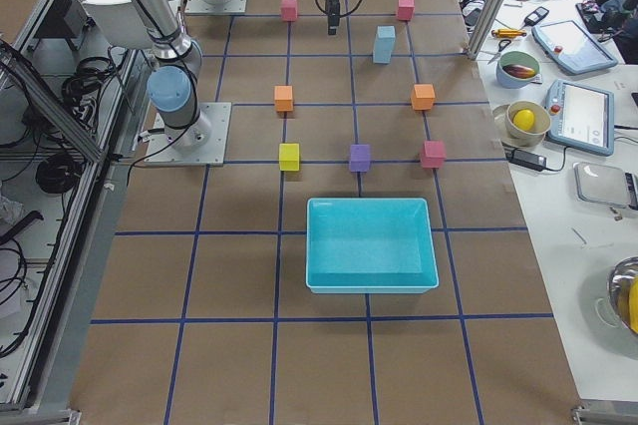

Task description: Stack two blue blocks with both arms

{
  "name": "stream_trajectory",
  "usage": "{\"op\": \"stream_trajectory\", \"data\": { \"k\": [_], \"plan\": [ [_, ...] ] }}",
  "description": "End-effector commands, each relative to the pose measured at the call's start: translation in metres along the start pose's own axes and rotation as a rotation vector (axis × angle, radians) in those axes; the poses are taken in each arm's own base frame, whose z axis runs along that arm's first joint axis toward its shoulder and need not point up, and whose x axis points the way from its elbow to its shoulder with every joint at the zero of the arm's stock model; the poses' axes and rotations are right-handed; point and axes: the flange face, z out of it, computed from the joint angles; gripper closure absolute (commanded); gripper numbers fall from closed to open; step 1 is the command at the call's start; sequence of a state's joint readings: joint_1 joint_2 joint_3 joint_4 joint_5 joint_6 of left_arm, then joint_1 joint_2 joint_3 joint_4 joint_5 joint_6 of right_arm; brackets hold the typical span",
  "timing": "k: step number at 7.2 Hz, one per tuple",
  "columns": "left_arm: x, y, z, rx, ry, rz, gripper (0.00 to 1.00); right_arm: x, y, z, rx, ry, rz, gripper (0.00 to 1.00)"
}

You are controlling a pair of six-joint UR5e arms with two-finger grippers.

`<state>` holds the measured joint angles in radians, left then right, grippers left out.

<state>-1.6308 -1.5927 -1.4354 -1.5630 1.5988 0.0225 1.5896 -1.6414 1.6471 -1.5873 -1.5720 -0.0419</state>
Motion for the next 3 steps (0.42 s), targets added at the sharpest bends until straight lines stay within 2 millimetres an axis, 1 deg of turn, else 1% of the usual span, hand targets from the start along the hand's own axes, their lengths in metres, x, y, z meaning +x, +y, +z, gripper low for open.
{"op": "stream_trajectory", "data": {
  "k": [1, 3],
  "plan": [
    [-0.0005, 0.005, -0.0053, 0.009, -0.004, 0.003, 0.0, -0.0033, 0.0033, -0.0059, 0.004, -0.033, 0.018, 0.0],
    [-0.0004, 0.0093, -0.0034, -0.008, -0.004, 0.004, 0.0, -0.0026, 0.0036, -0.0043, 0.0, -0.033, 0.018, 0.0]
  ]
}}
